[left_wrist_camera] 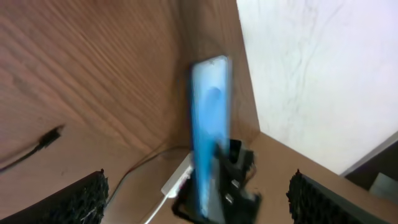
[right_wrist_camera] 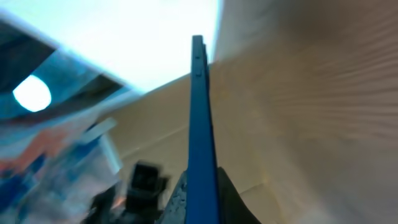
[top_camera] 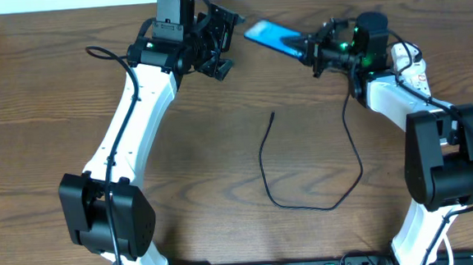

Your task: Plug charger to phone and switch on socket

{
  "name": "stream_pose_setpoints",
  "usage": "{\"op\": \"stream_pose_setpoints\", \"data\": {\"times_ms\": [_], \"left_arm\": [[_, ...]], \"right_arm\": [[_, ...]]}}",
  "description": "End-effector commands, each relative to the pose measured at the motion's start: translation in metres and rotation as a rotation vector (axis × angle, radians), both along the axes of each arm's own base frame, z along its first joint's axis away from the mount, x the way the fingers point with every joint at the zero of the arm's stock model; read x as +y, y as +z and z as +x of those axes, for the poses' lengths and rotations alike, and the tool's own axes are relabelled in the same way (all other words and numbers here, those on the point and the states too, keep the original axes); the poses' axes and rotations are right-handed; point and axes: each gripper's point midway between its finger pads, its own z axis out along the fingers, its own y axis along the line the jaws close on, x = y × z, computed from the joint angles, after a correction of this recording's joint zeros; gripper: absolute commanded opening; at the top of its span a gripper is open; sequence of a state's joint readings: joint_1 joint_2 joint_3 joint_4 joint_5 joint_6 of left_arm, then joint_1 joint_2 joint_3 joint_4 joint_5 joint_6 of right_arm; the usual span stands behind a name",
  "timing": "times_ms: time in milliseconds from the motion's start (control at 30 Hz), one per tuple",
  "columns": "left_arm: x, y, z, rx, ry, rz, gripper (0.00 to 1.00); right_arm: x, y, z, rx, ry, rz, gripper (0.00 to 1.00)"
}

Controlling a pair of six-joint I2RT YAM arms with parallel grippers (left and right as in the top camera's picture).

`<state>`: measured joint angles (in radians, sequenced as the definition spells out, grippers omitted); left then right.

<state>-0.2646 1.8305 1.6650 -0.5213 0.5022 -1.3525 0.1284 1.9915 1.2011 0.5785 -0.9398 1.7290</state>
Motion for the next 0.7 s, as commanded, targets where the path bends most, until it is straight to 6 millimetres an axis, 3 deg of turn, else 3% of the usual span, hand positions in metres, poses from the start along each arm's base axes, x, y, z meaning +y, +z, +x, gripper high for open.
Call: {"op": "stream_pose_setpoints", "data": {"times_ms": [0, 200, 500, 667], "left_arm": [[0.01, 0.009, 0.006, -0.051, 0.042, 0.05, 0.91], [0.009, 0.011, 0.008, -0.059, 0.045, 0.045, 0.91], [0.017, 0.014, 0.018, -0.101, 0.089, 0.074, 0.91], [0.018, 0.014, 0.018, -0.11, 0.085, 0.089, 0.91]], "right_arm": [[0.022, 0.034, -0.009, 0.04, 0.066, 0.128, 0.01], [0.047, 0.065, -0.024, -0.046, 0.135, 0.196, 0.02], [0.073, 0.069, -0.039, -0.064, 0.193, 0.201, 0.02], [0.074, 0.072, -0.04, -0.084, 0.197, 0.205, 0.01]]}}
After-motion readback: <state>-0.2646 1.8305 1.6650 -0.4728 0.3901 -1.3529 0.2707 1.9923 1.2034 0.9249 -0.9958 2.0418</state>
